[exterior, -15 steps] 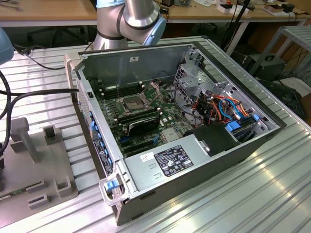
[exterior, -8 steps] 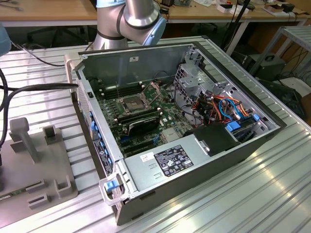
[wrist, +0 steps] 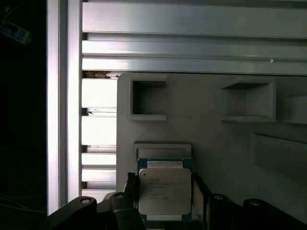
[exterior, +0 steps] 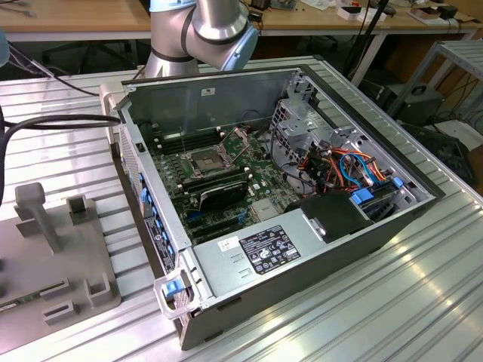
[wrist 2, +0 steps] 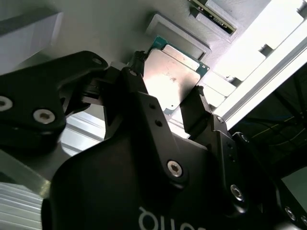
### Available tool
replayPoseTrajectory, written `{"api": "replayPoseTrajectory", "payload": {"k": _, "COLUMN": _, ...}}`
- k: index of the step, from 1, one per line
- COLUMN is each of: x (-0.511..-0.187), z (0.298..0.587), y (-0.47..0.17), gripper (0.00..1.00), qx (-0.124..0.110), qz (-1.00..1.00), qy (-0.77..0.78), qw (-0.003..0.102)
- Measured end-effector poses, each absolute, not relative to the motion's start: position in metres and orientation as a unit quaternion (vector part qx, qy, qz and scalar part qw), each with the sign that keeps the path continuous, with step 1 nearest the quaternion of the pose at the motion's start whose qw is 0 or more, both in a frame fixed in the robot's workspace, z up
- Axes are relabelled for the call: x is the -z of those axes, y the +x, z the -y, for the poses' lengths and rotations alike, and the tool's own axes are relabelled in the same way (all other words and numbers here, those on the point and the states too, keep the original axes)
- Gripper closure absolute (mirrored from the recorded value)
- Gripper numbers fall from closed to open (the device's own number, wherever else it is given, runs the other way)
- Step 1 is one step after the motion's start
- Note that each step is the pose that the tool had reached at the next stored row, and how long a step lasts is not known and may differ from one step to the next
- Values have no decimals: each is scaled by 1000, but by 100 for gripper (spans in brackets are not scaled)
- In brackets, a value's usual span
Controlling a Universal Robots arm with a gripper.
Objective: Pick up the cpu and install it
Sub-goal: 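Pick up the cpu and move it towards the insertion slot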
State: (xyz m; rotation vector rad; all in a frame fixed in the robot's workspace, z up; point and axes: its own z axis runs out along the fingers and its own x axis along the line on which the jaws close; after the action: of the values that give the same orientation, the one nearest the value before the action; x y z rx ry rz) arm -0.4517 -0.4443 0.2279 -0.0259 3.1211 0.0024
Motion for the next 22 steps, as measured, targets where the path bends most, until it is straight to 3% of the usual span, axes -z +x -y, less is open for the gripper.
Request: {"api": "replayPoseTrajectory", "payload": {"k": 22, "x": -283, "z": 444, "y": -452, "gripper": 45, "qx": -1, "qz": -1000, "qy": -8, "qw": 10}}
